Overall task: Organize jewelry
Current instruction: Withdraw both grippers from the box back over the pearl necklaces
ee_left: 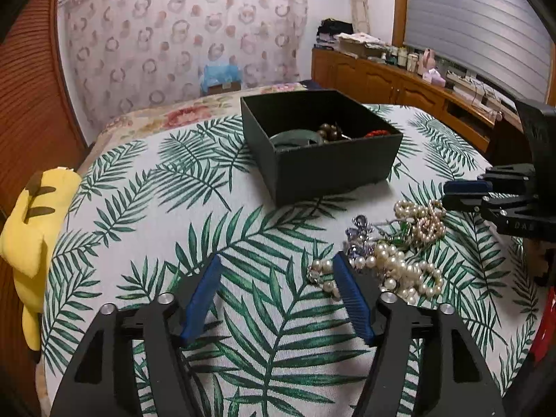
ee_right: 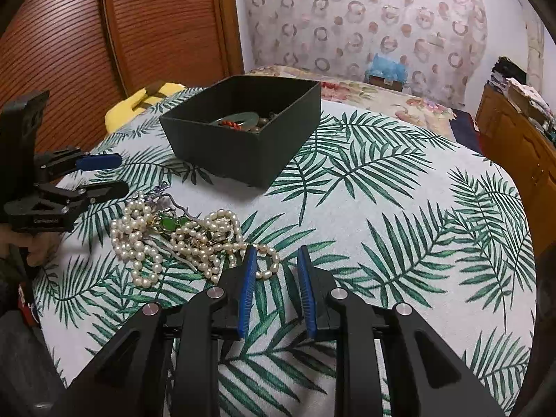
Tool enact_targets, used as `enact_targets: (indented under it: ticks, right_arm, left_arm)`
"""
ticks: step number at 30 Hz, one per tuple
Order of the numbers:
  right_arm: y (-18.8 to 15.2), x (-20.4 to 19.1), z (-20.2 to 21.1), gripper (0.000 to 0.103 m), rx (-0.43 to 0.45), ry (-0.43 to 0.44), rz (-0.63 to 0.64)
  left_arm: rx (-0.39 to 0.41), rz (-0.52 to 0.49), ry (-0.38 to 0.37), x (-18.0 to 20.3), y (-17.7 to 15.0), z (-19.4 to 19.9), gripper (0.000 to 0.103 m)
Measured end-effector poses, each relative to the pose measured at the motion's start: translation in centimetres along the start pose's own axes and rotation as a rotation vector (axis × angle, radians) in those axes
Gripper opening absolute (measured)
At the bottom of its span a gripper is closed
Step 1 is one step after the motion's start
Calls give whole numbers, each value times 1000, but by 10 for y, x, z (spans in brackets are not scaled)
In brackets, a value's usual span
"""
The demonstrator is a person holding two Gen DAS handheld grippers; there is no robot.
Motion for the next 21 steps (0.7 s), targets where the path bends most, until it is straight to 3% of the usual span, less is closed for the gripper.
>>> enact_targets:
  ticks: [14, 21]
  right_arm:
    - [10, -4, -11, 25, -33, -78, 31]
    - [9, -5, -10, 24, -32, -74, 28]
  left_arm:
    - [-72, -28, -11, 10, -5, -6, 68]
    - [-89, 1, -19, 10, 7, -13, 68]
Point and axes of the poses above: each gripper's, at about its wrist camera, not at the fingertips, and z roughly against the way its jaws point, x to its right, y to its top, the point moved 1 cm from there along -z, roughly the way its jaws point, and after that the axes turned 12 degrees about -x, right-handed, at the moved point
